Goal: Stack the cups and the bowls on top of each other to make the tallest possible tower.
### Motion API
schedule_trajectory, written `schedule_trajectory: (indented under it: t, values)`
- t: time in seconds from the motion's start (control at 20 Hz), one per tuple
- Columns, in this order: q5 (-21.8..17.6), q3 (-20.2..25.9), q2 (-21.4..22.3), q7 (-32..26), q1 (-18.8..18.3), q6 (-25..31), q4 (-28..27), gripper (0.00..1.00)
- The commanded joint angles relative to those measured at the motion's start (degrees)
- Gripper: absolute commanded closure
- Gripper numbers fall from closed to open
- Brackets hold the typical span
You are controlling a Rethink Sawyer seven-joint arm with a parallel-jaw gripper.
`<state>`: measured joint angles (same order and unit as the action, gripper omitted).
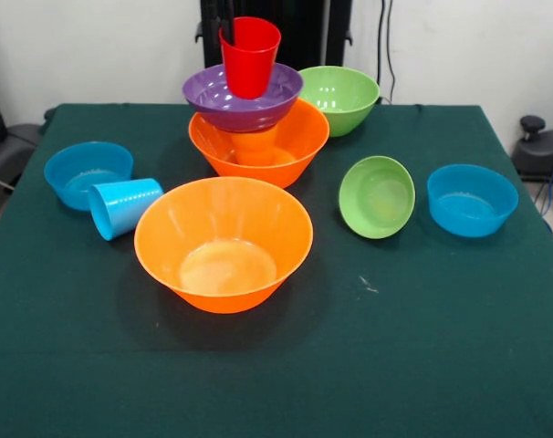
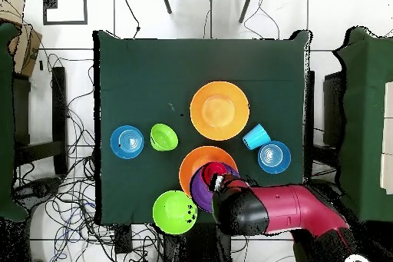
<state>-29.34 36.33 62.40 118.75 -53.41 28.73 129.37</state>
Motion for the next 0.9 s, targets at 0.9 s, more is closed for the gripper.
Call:
schedule_trajectory:
  t: [0.9]
  values:
    - [-6.8, -1.4, -4.1, -1.5, 0.5, -5.5, 2.2, 1.0]
